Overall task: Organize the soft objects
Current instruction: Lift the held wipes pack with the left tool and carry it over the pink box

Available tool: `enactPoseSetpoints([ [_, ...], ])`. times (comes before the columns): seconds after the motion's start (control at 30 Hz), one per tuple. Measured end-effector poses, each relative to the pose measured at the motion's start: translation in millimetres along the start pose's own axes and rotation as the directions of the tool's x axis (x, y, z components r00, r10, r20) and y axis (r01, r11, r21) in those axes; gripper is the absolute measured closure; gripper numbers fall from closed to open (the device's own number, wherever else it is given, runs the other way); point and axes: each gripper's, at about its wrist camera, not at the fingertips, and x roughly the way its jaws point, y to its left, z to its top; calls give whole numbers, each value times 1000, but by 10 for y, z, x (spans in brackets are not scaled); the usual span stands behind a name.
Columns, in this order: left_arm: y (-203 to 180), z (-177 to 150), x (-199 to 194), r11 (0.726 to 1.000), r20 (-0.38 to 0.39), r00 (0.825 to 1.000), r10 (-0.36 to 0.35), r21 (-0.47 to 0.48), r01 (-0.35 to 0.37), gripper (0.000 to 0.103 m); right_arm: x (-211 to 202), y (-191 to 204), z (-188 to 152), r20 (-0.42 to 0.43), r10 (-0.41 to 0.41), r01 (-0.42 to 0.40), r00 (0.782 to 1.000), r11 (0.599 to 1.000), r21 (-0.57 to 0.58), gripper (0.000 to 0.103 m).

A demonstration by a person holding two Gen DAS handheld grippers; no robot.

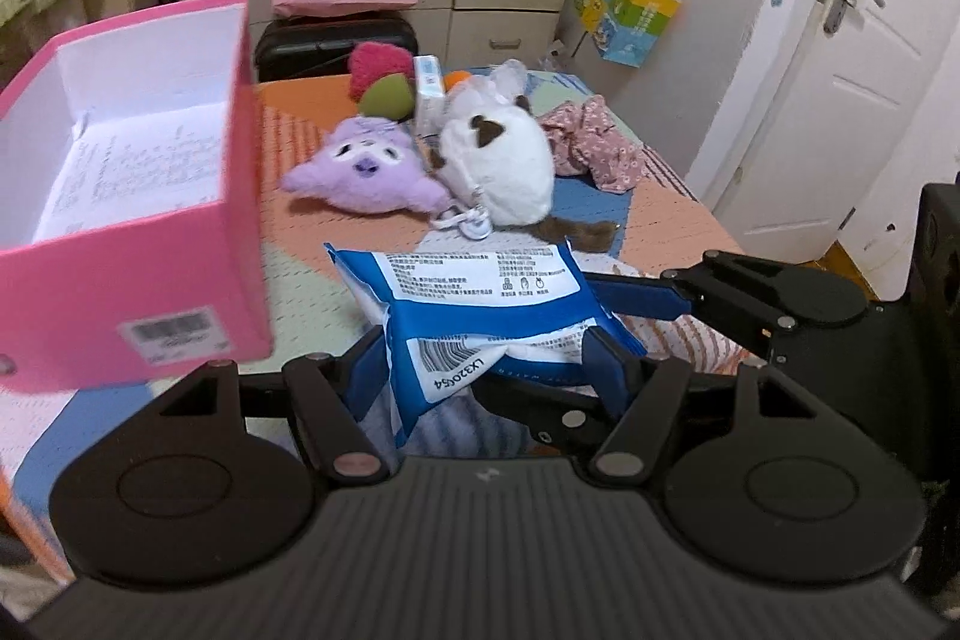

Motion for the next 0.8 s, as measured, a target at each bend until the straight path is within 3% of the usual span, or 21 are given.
enactPoseSetpoints([
  [0.27, 235, -19, -366, 999, -38, 999, -4, -37, 2, 36, -5, 323, 209, -65, 69, -72, 996, 996, -58, 30],
  [0.57, 496, 0, -867, 998, -70, 997, 42, -40, -45, 36, 126, 718, 509, -157, 190, -198, 969, 980, -36, 30],
  [0.8, 784, 114, -1090, 994, -68, 994, 82, -65, -86, 36, 245, 958, 750, -149, 249, -258, 957, 966, -38, 30],
])
